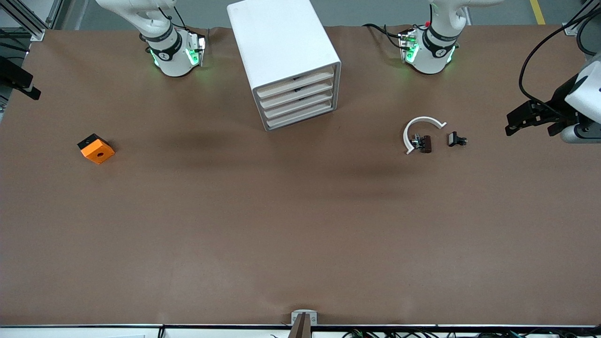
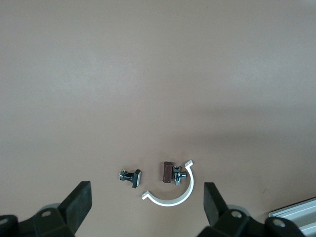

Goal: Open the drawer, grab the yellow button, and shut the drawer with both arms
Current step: 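Move the left gripper from rest toward the white cabinet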

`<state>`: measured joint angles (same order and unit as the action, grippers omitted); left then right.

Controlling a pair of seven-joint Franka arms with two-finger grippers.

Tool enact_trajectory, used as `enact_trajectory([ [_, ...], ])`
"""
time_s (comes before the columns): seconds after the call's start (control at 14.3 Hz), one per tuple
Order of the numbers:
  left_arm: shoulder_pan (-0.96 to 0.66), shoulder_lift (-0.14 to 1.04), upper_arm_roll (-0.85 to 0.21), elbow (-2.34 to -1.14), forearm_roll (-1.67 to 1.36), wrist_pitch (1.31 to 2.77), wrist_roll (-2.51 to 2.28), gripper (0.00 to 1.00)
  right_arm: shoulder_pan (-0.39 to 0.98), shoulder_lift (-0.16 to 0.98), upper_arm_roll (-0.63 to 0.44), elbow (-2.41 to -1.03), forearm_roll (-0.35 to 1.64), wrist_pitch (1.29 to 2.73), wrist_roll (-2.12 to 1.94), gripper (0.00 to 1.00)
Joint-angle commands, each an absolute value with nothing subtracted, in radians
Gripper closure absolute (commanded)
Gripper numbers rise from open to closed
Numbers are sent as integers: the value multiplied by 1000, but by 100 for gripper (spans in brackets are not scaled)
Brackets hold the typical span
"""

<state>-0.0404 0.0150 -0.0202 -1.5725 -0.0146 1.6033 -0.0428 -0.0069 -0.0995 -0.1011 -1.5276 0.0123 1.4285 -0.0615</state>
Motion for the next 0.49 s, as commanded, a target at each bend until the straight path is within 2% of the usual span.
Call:
enact_trajectory([
  [0.0,-37,12,-25,-1559,-17,1580,-48,0,-9,-74,-101,-1522,8,1430,-60,0],
  [0.42,-40,17,-26,-1555,-17,1582,-54,0,-9,-46,-101,-1522,6,1434,-64,0],
])
